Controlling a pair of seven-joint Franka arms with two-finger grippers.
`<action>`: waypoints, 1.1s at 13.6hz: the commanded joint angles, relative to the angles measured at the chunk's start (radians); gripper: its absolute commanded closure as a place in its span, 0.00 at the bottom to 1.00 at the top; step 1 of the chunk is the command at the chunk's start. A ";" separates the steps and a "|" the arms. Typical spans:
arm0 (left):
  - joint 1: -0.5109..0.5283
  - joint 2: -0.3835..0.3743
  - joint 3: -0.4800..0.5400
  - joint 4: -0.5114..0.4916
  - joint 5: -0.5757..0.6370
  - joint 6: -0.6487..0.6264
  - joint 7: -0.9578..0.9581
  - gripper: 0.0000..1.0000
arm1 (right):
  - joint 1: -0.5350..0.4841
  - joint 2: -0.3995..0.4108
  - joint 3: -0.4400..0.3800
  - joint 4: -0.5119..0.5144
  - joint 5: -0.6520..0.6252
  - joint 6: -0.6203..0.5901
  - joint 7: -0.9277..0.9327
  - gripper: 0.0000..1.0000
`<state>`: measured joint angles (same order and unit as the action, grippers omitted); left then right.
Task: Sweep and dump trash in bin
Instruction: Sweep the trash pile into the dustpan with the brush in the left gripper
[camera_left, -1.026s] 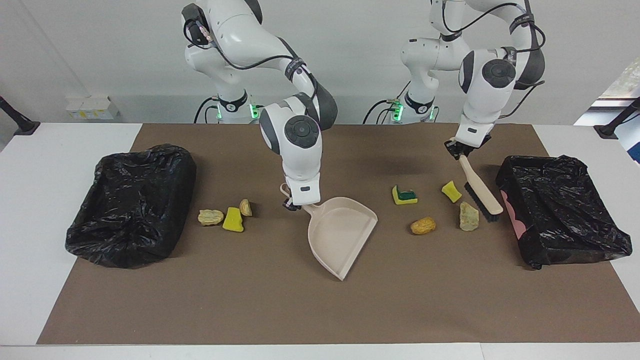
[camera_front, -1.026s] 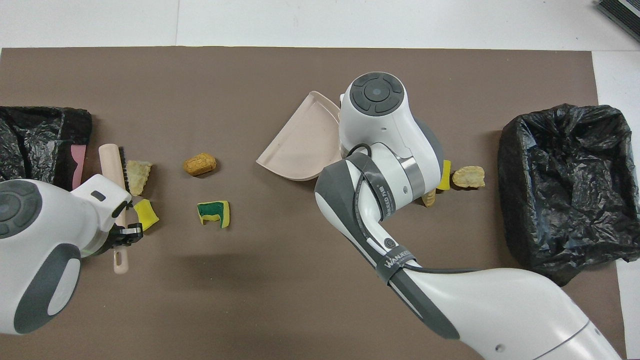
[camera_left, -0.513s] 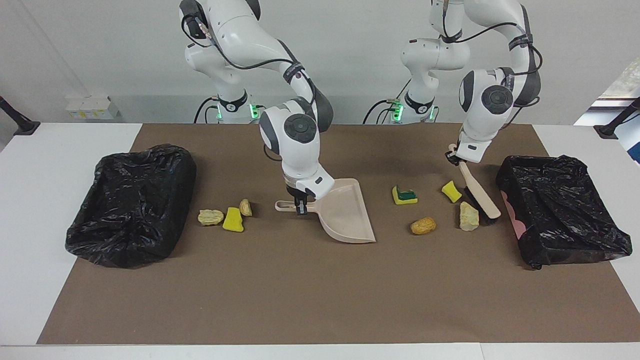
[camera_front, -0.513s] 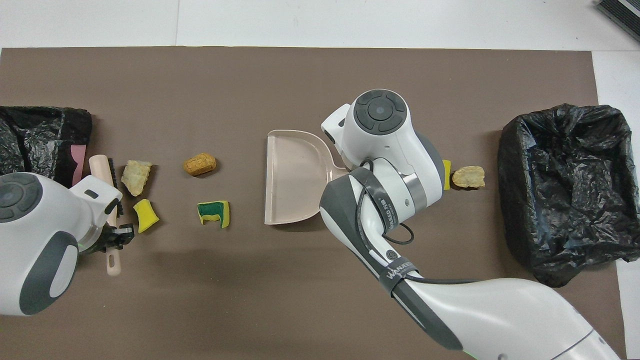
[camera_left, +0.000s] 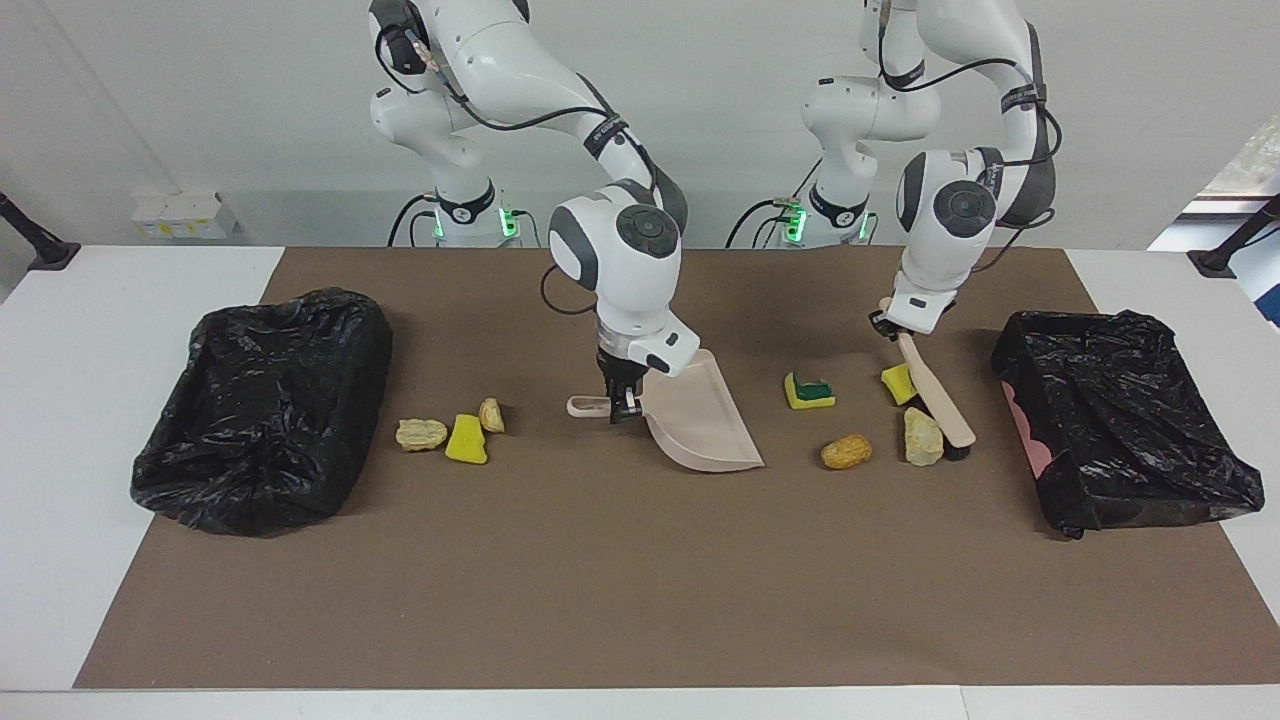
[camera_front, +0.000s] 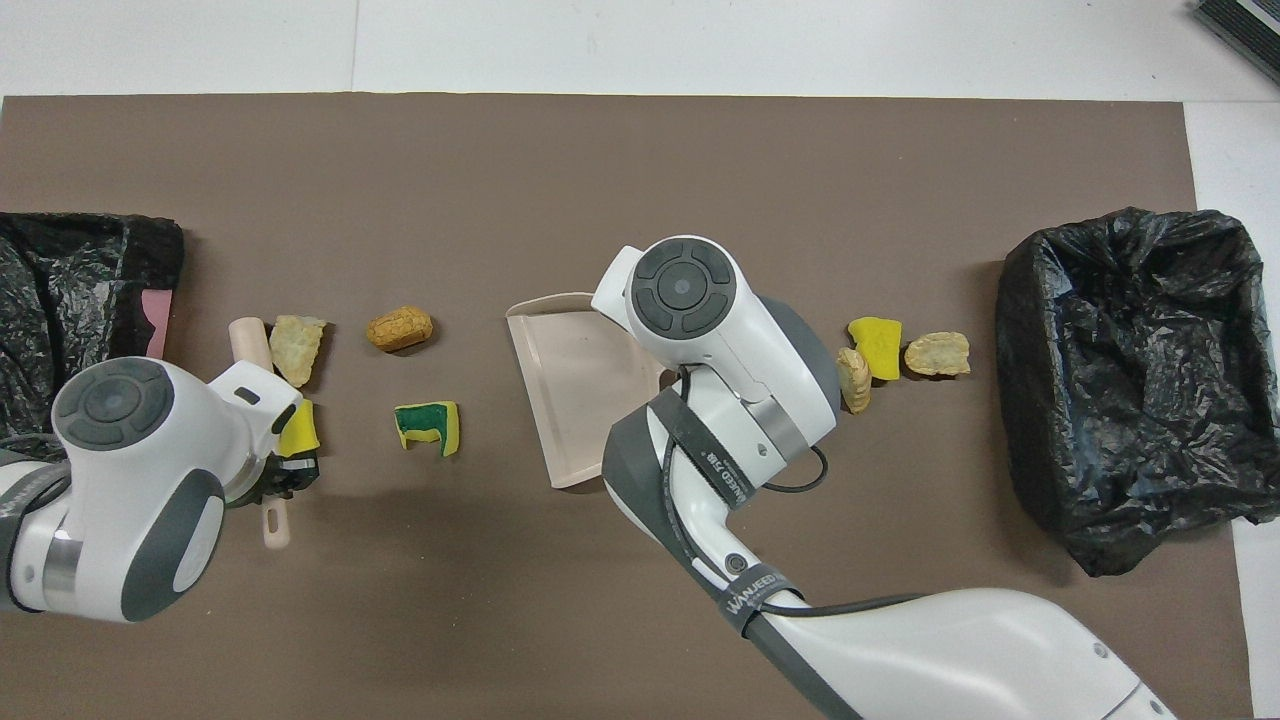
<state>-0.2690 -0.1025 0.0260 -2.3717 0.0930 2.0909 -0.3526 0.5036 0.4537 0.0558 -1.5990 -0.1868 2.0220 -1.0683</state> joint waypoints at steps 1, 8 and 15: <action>-0.076 0.003 0.009 -0.001 -0.059 0.021 0.063 1.00 | 0.012 -0.015 0.007 -0.029 -0.030 0.018 0.140 1.00; -0.274 0.053 0.005 0.020 -0.215 0.103 0.107 1.00 | 0.023 0.013 0.007 -0.025 -0.023 0.053 0.220 1.00; -0.345 0.113 0.009 0.196 -0.317 0.013 0.159 1.00 | 0.018 0.013 0.009 -0.013 -0.020 0.043 0.222 1.00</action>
<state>-0.6054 -0.0142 0.0175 -2.2472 -0.1974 2.1700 -0.2155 0.5271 0.4585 0.0557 -1.6191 -0.1868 2.0457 -0.8909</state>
